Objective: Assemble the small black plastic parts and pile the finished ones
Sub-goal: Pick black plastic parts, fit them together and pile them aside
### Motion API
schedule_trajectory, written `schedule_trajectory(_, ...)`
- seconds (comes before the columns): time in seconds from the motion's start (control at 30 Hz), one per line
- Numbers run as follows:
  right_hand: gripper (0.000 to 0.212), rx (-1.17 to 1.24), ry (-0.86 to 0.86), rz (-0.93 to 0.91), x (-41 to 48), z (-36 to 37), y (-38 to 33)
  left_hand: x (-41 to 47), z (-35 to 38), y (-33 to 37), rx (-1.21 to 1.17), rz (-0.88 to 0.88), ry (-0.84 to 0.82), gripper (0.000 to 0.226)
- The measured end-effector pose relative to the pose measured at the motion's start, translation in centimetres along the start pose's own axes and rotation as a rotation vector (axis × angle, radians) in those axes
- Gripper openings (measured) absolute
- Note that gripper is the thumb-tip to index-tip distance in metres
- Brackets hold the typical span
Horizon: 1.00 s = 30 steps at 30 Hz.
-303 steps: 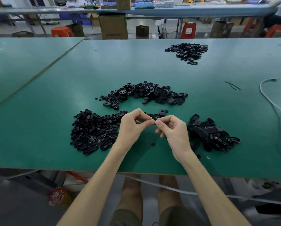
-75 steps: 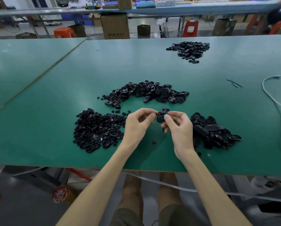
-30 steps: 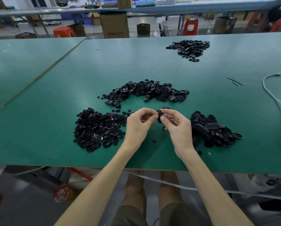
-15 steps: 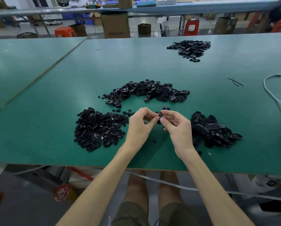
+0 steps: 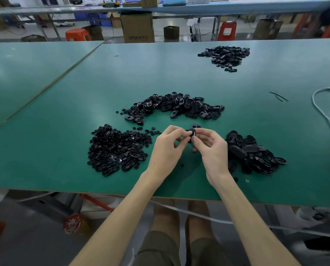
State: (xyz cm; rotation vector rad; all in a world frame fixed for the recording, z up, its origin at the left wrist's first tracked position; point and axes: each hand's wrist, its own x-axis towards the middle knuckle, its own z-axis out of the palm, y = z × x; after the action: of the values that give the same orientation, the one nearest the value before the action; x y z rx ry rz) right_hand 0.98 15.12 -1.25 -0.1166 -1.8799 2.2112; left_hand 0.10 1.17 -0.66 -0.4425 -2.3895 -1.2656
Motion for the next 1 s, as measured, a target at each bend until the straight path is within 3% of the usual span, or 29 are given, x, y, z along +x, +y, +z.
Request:
schedule_trajectory(0.23,0.02,-0.053,0.033,-0.037,0.09,0.03,0.1,-0.48,0.24,0.47,0.167,0.111,-0.024,0.023)
schedule_trajectory(0.4,0.021,-0.042,-0.019,-0.031,-0.07,0.18,0.01,-0.03,-0.18,0.17,-0.024,-0.005,-0.015,0.011)
schedule_trajectory(0.57,0.02,-0.002,-0.043,0.005,-0.12,0.18,-0.27,-0.08,-0.23,0.17,-0.059,-0.038,-0.007,0.001)
schedule_trajectory(1.0,0.019,-0.007,-0.068,0.016,-0.26,0.23,-0.56,0.04,-0.22,-0.29,-0.109,-0.075,0.036,0.011)
